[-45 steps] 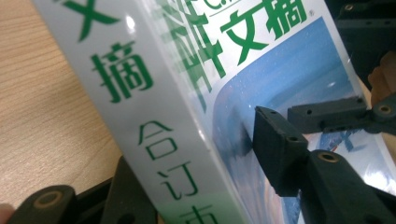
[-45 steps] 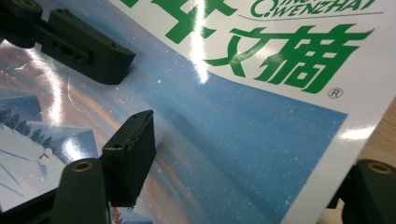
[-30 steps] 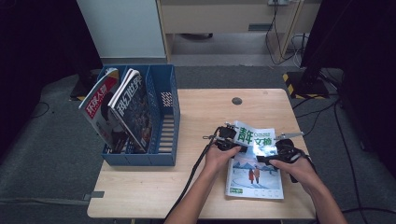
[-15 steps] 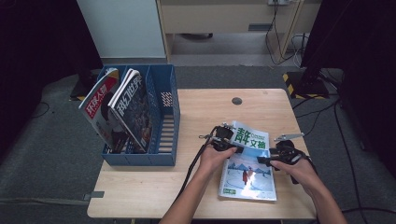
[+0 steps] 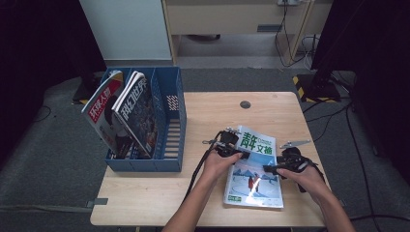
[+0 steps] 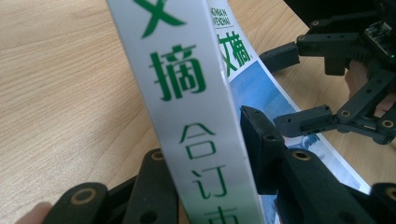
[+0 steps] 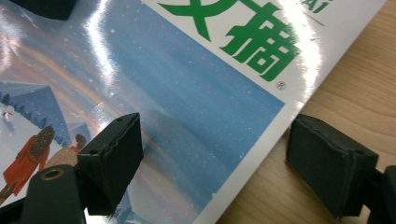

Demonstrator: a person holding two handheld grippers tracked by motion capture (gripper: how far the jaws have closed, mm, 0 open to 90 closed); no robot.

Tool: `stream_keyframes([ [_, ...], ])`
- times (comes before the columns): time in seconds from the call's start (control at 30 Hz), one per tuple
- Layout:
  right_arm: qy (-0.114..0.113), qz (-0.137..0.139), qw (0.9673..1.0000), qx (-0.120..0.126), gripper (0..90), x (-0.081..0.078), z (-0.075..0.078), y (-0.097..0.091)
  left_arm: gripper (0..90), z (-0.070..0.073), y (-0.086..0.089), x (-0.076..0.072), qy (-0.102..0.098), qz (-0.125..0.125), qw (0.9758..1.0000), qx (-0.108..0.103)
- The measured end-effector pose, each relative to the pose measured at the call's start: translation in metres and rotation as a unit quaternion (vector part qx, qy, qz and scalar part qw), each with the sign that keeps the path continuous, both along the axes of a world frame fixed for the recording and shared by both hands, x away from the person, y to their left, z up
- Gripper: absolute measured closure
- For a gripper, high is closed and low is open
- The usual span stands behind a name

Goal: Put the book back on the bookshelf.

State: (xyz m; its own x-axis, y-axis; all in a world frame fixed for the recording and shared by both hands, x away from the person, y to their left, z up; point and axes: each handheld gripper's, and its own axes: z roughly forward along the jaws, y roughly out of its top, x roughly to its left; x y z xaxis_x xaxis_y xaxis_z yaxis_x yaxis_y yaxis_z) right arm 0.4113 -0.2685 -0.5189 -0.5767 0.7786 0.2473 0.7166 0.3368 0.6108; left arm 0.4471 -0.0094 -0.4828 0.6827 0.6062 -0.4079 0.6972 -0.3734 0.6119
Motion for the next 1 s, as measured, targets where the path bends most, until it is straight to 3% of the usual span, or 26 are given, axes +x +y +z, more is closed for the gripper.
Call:
stream_keyframes([
  [0.33,0.014,0.021,0.9997,0.003,23.4,-0.0026,0.0008,0.0043,67.7,0.0031,0.0063,-0.0007,-0.003,-0.005,1.0,0.006],
  [0.7,0.018,0.021,0.9996,0.002,24.0,-0.0033,0.0013,0.0066,67.2,0.0032,0.0061,0.0001,-0.002,-0.005,0.9999,0.01],
  [1.0,0.021,0.021,0.9996,0.006,25.0,-0.0028,0.0014,0.0066,65.2,0.0023,0.0049,0.0009,-0.013,-0.007,0.9999,0.008],
])
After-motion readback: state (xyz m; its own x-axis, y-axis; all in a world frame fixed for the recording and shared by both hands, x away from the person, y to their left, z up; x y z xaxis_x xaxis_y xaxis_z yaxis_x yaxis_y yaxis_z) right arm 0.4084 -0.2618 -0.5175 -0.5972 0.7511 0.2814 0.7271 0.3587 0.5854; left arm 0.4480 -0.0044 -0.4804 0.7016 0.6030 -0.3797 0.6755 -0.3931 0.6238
